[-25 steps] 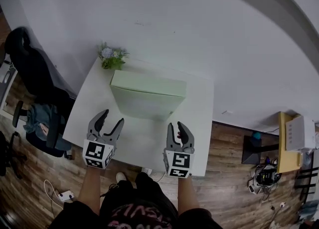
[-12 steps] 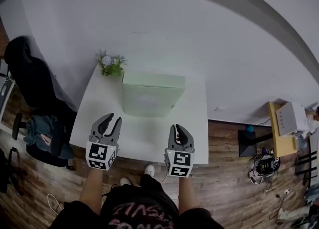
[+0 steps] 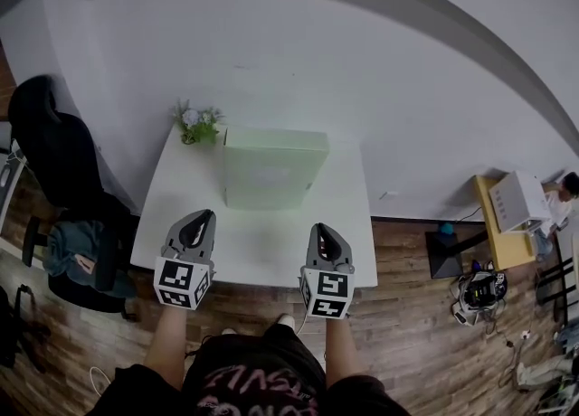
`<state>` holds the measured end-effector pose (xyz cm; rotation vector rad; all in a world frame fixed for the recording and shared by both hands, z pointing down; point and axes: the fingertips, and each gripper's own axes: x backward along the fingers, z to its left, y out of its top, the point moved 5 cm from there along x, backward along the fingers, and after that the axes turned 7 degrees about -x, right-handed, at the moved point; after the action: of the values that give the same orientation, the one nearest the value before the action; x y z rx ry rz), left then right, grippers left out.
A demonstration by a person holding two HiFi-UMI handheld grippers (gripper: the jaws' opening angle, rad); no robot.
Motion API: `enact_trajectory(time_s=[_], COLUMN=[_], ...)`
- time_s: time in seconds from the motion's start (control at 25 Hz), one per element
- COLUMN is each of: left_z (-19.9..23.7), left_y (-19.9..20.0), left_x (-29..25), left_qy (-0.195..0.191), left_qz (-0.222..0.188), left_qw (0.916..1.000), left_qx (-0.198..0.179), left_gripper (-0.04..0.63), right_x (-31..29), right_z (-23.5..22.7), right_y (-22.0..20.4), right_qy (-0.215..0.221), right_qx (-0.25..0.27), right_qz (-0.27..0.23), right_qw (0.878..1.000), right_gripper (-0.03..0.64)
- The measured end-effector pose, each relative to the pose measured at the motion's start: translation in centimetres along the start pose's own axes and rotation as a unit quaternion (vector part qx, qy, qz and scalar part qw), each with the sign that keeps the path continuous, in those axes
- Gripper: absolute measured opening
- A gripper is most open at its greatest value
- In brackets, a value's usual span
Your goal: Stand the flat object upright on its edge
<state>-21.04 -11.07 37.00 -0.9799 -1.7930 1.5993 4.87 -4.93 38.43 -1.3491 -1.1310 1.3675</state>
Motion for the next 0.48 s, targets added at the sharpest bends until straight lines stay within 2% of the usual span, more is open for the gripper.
enact_trajectory(time_s=[0.48], left_z=[-1.2], left_y=[2.1], left_x=[-0.6], left_qy=[0.019], left_qz=[0.007], left_qw=[0.9997], left_qx=[-0.013], left_gripper=[0.014], right_x=[-0.9], right_z=[-1.2], right_y=[1.2], right_qy=[0.032], right_qx=[0.0], right_qz=[-0.005], right_qw=[0.999], right_gripper=[0.03])
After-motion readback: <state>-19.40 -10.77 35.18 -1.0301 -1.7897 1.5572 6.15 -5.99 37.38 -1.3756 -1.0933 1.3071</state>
